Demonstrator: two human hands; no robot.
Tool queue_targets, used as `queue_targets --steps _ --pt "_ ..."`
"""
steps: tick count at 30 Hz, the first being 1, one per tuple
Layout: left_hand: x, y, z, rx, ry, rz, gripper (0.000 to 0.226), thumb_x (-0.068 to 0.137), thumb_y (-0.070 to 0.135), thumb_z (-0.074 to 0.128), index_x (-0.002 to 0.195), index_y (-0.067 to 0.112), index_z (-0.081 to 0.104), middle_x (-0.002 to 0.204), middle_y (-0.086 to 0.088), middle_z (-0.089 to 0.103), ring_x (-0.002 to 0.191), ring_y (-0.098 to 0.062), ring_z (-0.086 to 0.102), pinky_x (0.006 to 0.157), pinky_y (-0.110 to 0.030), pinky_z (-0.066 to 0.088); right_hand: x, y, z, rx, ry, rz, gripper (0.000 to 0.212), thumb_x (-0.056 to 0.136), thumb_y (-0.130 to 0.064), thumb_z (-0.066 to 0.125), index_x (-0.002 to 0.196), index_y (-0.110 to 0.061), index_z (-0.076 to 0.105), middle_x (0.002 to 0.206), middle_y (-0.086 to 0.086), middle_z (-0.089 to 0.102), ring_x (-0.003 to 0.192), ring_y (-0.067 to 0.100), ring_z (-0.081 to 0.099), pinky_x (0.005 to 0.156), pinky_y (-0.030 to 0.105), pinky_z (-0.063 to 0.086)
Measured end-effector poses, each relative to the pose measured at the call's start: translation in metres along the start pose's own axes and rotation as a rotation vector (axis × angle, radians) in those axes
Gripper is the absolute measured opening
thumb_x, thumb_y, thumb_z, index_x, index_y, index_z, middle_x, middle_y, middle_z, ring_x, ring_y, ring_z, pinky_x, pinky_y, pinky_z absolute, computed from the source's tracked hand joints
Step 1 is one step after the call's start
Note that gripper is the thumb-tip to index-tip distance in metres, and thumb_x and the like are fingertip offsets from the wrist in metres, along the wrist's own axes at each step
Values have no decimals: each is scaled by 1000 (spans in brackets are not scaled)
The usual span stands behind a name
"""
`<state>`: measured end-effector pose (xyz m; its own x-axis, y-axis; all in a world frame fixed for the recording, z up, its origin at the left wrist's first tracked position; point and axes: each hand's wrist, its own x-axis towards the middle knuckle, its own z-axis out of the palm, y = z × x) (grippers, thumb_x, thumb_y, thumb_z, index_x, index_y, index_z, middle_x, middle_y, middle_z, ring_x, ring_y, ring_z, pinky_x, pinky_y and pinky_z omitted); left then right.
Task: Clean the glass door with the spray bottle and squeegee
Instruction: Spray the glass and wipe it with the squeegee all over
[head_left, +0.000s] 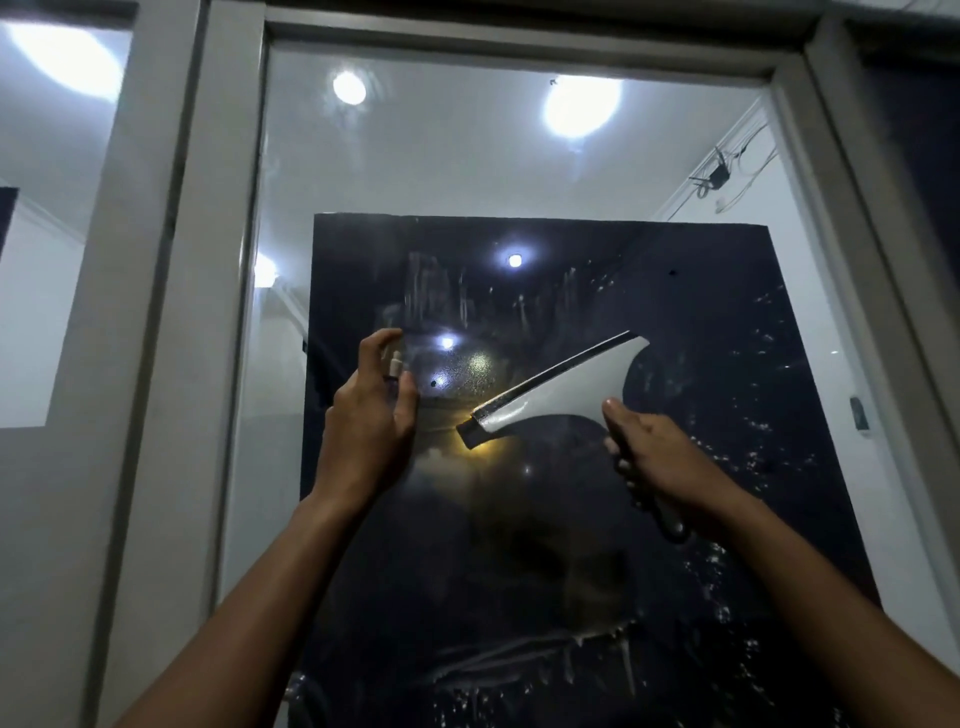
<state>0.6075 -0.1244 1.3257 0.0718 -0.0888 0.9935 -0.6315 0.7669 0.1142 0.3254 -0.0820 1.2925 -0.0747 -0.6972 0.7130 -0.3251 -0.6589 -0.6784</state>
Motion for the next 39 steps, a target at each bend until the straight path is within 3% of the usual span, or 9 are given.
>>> queue_targets --steps 4,7,12,14,18,21,23,32,39 --pt "3 -1 2 -16 10 21 40 102 26 53 140 31 40 89 3 61 66 -3 53 57 -29 37 8 -12 11 77 52 -23 52 103 -55 38 70 -17 49 48 -5 39 40 9 36 41 23 35" --pt "6 0 2 -10 -5 41 39 102 26 53 138 31 39 85 7 59 67 1 54 56 -18 37 22 -29 27 155 168 -57 47 106 -47 37 75 -14 50 45 -5 39 37 9 37 38 24 37" --pt "8 0 3 -12 6 26 37 102 25 53 137 28 41 85 7 59 65 -5 53 59 -30 38 53 -67 51 322 229 -16 42 108 -39 35 78 -13 50 44 -5 37 32 8 33 42 23 35" --pt "7 1 3 -12 14 21 40 102 26 53 139 30 41 88 7 59 64 0 51 56 -27 37 66 -82 59 344 204 2 41 108 -37 35 77 -14 49 46 -4 38 29 7 32 42 21 35" --pt "5 3 2 -34 10 39 42 102 25 54 141 31 40 91 7 59 67 -8 53 65 -31 41 89 -108 73 321 198 -5 40 106 -34 36 76 -12 50 56 2 38 28 9 34 39 19 37" --pt "6 2 -1 -30 25 46 43 102 25 54 142 30 40 95 6 60 69 -8 54 61 -29 41 101 -119 83 344 177 17 41 106 -32 36 75 -11 51 56 3 38 31 11 33 39 20 37" --pt "6 1 -3 -25 28 49 44 102 25 54 143 30 40 98 4 62 69 -6 55 60 -26 41 104 -120 90 369 164 46 41 106 -33 37 75 -11 51 56 3 37 29 11 32 38 19 35" --pt "0 -2 -12 -37 3 22 44 102 26 53 143 32 37 108 -8 69 86 -29 66 76 -52 57 95 -93 89 315 221 53 44 104 -38 40 68 -13 49 53 1 40 31 12 34 38 21 31" --pt "-10 -1 -10 -79 23 16 44 102 24 55 142 32 39 104 6 62 83 -20 64 75 -39 53 60 -53 101 239 236 134 49 104 -46 43 68 -15 53 56 1 47 44 18 42 47 30 39"
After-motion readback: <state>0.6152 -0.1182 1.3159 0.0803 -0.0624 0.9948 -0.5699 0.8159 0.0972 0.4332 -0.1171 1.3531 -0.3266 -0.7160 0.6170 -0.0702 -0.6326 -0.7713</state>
